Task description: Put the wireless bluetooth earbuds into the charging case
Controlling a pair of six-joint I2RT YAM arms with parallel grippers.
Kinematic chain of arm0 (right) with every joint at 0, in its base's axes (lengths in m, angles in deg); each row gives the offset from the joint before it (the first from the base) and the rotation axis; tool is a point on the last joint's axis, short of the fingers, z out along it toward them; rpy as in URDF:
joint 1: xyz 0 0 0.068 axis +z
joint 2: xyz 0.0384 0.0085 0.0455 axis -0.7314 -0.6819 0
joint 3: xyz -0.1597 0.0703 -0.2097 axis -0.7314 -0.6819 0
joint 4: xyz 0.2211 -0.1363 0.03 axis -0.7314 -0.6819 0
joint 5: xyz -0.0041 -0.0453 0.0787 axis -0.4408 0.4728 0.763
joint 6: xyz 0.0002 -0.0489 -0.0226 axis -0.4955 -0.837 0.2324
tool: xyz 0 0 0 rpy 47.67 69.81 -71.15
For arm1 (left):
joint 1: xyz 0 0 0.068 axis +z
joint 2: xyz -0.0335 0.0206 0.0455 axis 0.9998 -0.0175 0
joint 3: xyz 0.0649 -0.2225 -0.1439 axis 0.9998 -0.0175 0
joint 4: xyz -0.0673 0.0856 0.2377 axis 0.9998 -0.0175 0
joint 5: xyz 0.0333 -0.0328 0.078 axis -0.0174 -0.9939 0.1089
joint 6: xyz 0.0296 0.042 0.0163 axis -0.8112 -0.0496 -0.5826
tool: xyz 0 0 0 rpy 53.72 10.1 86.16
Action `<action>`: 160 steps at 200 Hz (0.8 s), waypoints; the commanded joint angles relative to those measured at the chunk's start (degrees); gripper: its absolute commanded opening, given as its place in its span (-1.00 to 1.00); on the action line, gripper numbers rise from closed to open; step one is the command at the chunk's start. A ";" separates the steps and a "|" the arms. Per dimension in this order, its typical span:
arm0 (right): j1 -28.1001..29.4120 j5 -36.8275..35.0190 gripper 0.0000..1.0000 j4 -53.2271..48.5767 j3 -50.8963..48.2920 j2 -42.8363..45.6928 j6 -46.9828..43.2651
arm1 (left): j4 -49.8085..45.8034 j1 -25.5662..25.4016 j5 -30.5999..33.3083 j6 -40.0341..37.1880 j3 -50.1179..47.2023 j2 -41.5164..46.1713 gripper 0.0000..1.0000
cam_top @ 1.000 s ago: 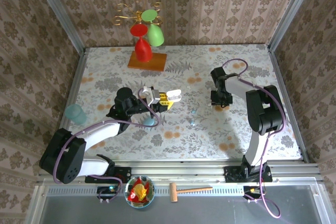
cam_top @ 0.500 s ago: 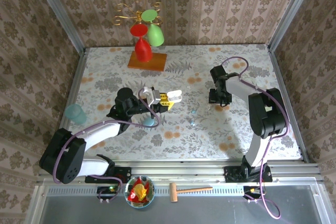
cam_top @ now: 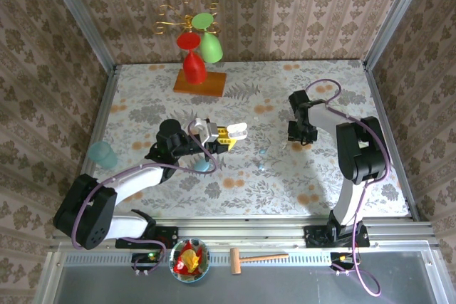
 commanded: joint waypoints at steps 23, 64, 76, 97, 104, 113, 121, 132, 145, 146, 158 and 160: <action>-0.46 -2.71 -0.30 -1.25 -3.01 1.11 -0.09 | -0.34 -0.23 -0.49 -1.46 -0.69 1.51 -0.85; -0.54 -2.24 -0.37 -0.48 -5.67 4.34 -0.38 | -0.19 -0.39 -0.65 -1.60 -0.47 0.99 -0.85; -0.53 -2.83 -0.30 -0.89 -5.77 5.44 -0.36 | -0.15 -0.48 -0.75 -1.56 -0.44 0.99 -0.85; -0.49 -4.84 -0.24 -1.30 -5.42 6.72 -0.12 | -0.06 -0.58 -0.49 -1.60 -0.53 0.98 -0.85; -0.53 -4.93 -0.24 -0.97 -5.28 6.82 0.11 | -0.04 -0.56 -0.40 -1.59 -0.53 0.98 -0.85; -0.52 -4.25 -0.23 -0.56 -4.66 6.55 0.42 | 0.05 -0.63 -0.33 -1.71 -0.53 0.91 -0.85; -0.54 -3.33 -0.22 -0.29 -4.00 6.15 0.80 | 0.14 -0.74 -0.25 -1.71 -0.56 0.77 -0.85; -0.48 -2.67 -0.19 0.31 -3.24 5.52 1.34 | 0.20 -0.76 -0.30 -1.77 -0.44 0.59 -0.85; -0.49 -2.61 -0.17 0.55 -2.04 4.09 2.05 | 0.38 -0.75 -0.26 -1.70 -0.41 0.54 -0.85; -0.48 -2.61 -0.17 0.55 -1.94 4.01 2.10 | 0.38 -0.76 -0.24 -1.66 -0.43 0.54 -0.85; -0.51 -2.54 -0.17 0.36 -0.88 2.59 2.51 | 0.30 -0.76 -0.27 -1.74 -0.44 0.60 -0.85; -0.49 -2.53 -0.17 0.39 -0.75 2.36 2.56 | 0.29 -0.76 -0.26 -1.79 -0.44 0.62 -0.85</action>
